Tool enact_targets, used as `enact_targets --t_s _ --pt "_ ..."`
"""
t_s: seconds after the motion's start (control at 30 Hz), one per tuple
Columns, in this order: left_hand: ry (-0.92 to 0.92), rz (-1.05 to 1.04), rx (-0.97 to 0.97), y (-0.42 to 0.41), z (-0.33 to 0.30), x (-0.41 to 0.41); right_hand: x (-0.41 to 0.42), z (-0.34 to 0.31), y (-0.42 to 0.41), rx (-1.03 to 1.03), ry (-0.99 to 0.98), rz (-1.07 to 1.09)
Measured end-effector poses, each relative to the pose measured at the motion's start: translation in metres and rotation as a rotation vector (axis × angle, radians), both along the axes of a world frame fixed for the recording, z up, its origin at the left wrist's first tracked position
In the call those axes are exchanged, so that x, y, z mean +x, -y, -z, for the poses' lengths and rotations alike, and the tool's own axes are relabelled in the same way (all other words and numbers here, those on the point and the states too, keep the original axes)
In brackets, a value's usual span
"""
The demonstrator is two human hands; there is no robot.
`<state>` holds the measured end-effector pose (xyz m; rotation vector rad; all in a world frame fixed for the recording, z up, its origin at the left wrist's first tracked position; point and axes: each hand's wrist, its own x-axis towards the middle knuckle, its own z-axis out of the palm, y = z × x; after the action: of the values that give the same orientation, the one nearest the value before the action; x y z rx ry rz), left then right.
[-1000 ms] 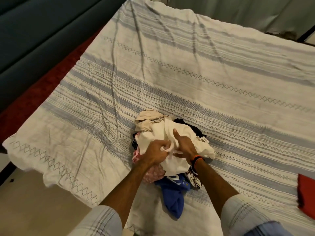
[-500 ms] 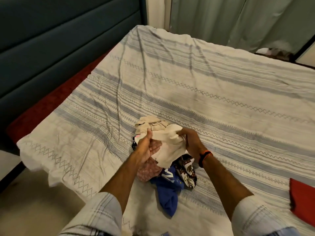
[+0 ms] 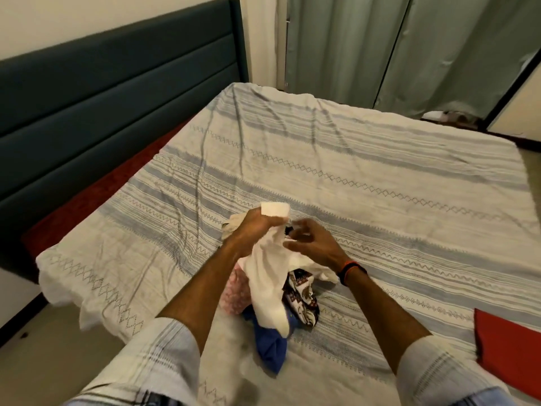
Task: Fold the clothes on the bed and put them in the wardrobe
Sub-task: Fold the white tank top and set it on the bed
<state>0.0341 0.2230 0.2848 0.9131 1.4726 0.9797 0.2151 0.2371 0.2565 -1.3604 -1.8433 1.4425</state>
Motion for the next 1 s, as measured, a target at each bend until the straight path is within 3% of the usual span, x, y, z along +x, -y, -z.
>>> enact_targets --t_s 0.13,0.27,0.33,0.57,0.77,1.0 --pt "-0.635 0.402 0.117 0.003 -0.036 0.003 0.007 -0.035 -0.014 0.453 0.022 -0.175" --pt "-0.847 0.533 0.154 -0.005 -0.063 -0.001 0.004 -0.06 -0.03 0.486 0.088 -0.346" --pt "-0.861 0.552 0.165 -0.007 -0.078 -0.004 0.0 -0.071 -0.035 0.457 0.093 -0.322" --pt "-0.864 0.455 0.302 -0.01 -0.13 -0.033 -0.018 -0.122 -0.049 0.718 0.161 -0.135" --pt "-0.866 0.388 0.273 -0.014 -0.145 -0.08 -0.029 -0.167 -0.063 0.803 0.148 0.039" --pt "-0.633 0.181 0.373 -0.024 -0.153 -0.102 -0.041 -0.204 -0.055 0.848 0.008 0.307"
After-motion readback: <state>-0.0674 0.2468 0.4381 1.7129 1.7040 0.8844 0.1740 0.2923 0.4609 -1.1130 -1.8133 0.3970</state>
